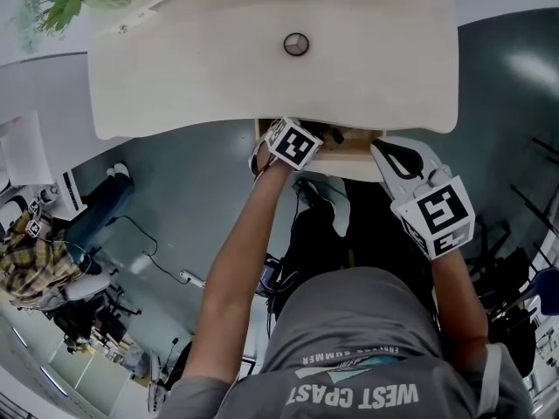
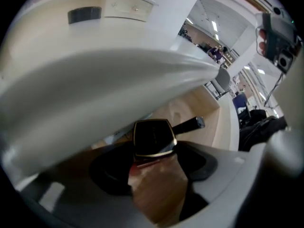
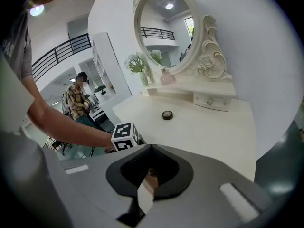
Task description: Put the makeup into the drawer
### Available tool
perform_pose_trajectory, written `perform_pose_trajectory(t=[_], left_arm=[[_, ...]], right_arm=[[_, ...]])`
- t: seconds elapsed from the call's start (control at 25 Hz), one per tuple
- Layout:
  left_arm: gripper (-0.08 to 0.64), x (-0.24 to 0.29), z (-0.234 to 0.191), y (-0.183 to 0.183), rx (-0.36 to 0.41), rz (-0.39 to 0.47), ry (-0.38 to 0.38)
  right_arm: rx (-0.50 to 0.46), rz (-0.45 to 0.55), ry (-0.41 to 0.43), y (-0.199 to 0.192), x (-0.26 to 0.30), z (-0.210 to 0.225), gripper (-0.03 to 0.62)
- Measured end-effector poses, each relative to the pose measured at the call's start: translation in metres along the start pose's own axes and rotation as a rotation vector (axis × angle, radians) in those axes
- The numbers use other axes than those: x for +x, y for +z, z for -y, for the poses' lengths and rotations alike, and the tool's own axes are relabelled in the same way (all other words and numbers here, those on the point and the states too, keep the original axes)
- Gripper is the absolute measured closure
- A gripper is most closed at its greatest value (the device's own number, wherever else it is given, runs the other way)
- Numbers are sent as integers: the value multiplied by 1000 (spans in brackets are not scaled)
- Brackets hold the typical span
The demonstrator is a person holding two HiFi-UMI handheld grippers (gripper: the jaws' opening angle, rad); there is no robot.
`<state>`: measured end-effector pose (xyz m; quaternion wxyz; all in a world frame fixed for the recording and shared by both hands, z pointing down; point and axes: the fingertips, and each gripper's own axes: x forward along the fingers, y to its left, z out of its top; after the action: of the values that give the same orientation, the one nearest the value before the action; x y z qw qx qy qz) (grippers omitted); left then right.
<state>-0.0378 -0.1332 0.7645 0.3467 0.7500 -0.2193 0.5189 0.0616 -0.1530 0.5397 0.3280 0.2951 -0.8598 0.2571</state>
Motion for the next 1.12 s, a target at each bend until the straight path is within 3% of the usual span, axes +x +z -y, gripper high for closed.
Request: perform_pose_trajectory(t=[0.24, 0.52, 1.12], left_arm=[[270, -3, -3, -6, -6, 4, 10], [256, -16, 1, 2, -97, 90, -51], [360, -90, 7, -24, -63, 171, 5]], right_arm=[[3, -20, 18, -6, 4, -2, 591], [6, -32, 37, -11, 7, -9, 591], [-66, -7, 58, 11, 1, -35, 591]])
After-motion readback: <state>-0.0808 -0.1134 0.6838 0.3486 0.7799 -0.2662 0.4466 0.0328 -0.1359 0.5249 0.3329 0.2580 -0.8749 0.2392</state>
